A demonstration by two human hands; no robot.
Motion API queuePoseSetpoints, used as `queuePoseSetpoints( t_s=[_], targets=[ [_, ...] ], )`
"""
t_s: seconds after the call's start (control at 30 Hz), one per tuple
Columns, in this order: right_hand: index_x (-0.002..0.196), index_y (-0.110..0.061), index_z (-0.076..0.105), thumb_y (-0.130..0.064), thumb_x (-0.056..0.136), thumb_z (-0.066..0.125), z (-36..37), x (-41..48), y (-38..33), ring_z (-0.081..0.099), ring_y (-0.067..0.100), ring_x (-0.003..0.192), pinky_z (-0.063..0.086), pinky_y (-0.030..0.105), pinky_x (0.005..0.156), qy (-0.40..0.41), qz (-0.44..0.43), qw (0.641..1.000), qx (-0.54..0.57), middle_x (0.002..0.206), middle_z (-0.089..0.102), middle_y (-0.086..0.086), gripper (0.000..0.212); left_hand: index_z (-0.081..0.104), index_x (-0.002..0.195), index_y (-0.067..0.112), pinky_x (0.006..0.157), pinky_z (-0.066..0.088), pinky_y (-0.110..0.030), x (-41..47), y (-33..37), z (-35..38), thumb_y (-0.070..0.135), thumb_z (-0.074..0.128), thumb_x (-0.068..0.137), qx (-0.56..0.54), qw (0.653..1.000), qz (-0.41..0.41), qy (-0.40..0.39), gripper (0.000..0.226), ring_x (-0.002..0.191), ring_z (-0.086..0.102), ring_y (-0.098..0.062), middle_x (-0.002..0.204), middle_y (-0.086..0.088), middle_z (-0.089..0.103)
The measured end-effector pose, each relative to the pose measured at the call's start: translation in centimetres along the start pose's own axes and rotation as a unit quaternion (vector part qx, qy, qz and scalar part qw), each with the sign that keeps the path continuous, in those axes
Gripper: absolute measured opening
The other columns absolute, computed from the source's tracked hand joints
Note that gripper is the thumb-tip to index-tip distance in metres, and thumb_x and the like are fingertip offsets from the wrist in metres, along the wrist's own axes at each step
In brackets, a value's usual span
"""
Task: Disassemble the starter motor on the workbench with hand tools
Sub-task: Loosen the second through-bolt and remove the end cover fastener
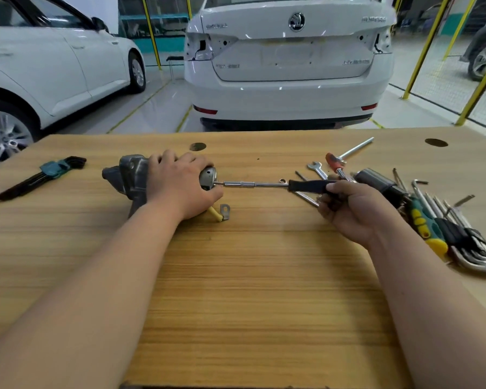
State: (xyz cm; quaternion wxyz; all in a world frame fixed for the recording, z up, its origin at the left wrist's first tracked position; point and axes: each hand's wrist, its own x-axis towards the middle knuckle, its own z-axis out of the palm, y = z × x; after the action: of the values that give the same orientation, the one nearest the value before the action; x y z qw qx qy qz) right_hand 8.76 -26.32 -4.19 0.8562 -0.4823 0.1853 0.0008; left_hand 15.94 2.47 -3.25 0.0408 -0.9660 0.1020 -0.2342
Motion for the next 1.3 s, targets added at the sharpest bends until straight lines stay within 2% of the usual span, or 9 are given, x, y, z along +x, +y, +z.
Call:
queuePoseSetpoints(
  t_s=[0.07,0.17,0.37,0.53,0.73,0.83,1.0,1.13,1.3],
  targets=[
    [0.100,-0.016,0.061,0.000,0.092,0.051,0.2,-0.4,0.3,0.056,0.016,0.064,0.053,0.026,0.051,0.007,0.002,1.000,0.004,0.090,0.056,0.009,0.020,0.053,0.120,0.042,0.092,0.025,-0.044,0.0,0.0,-0.1,0.076,0.024,0.064,-0.002,1.000,0.002,-0.002,0.072,0.108,0.046,-0.027,0.121,0.006,0.061],
    [0.103,-0.015,0.061,-0.025,0.095,0.058,0.5,-1.1,0.2,0.058,0.014,0.050,0.052,0.027,0.049,0.020,-0.002,0.999,-0.039,0.090,0.057,0.008,0.012,0.053,0.119,0.042,0.093,0.027,-0.044,-0.1,0.0,-0.1,0.077,0.024,0.064,-0.012,1.000,0.002,0.000,0.072,0.107,0.046,-0.027,0.119,0.006,0.061],
    [0.094,-0.025,0.065,-0.066,0.091,0.048,0.0,-0.8,0.0,0.060,0.015,0.048,0.049,0.031,0.054,0.121,-0.066,0.937,-0.320,0.083,0.070,0.006,0.045,0.055,0.121,0.040,0.093,0.028,-0.043,-0.7,0.0,-0.3,0.076,0.029,0.065,-0.029,0.999,0.016,0.022,0.071,0.106,0.047,-0.026,0.121,0.007,0.061],
    [0.089,-0.016,0.064,-0.055,0.096,0.051,-0.8,-1.4,-0.5,0.044,0.014,0.038,0.040,0.027,0.044,0.107,-0.055,0.931,-0.344,0.049,0.057,-0.001,0.042,0.058,0.117,0.040,0.092,0.027,-0.042,-1.6,0.2,-0.7,0.074,0.035,0.064,-0.045,0.998,0.032,0.036,0.067,0.103,0.048,-0.025,0.116,0.008,0.063],
    [0.096,-0.014,0.058,-0.013,0.097,0.059,-1.4,-2.2,-0.8,0.052,0.012,0.053,0.047,0.026,0.050,0.004,-0.075,0.981,-0.181,0.076,0.058,0.006,0.001,0.057,0.117,0.041,0.089,0.022,-0.039,-2.5,0.7,-1.2,0.074,0.033,0.063,-0.050,0.998,0.026,0.036,0.068,0.103,0.046,-0.023,0.117,0.010,0.062],
    [0.101,-0.017,0.054,0.007,0.093,0.050,-2.1,-2.9,-0.9,0.056,0.016,0.066,0.051,0.030,0.058,-0.030,-0.047,0.992,-0.113,0.087,0.056,0.008,0.026,0.057,0.117,0.042,0.087,0.019,-0.037,-2.9,1.5,-1.4,0.075,0.032,0.064,-0.038,0.998,0.011,0.039,0.068,0.104,0.046,-0.023,0.117,0.010,0.061],
    [0.098,-0.017,0.059,-0.022,0.098,0.056,-1.7,-3.0,-0.7,0.068,0.016,0.058,0.054,0.030,0.054,0.028,-0.060,0.983,-0.173,0.083,0.068,0.006,0.006,0.058,0.118,0.040,0.086,0.020,-0.038,-3.5,2.3,-1.4,0.075,0.030,0.065,-0.027,0.998,-0.006,0.054,0.070,0.104,0.047,-0.023,0.117,0.009,0.062],
    [0.100,-0.027,0.061,-0.052,0.098,0.050,-2.2,-2.7,-0.3,0.072,0.015,0.060,0.057,0.037,0.069,0.101,-0.118,0.912,-0.379,0.075,0.075,-0.001,0.027,0.057,0.122,0.039,0.089,0.023,-0.038,-3.6,2.2,-1.4,0.076,0.028,0.065,-0.027,0.998,-0.007,0.053,0.073,0.106,0.048,-0.023,0.119,0.008,0.062],
    [0.095,-0.023,0.064,-0.057,0.100,0.038,-2.8,-2.6,-0.4,0.052,0.010,0.041,0.042,0.028,0.047,0.116,-0.134,0.872,-0.456,0.057,0.066,-0.003,0.043,0.057,0.122,0.039,0.091,0.025,-0.040,-3.6,2.3,-1.4,0.075,0.029,0.065,-0.032,0.998,-0.008,0.052,0.073,0.107,0.048,-0.024,0.119,0.008,0.062]
  ],
)
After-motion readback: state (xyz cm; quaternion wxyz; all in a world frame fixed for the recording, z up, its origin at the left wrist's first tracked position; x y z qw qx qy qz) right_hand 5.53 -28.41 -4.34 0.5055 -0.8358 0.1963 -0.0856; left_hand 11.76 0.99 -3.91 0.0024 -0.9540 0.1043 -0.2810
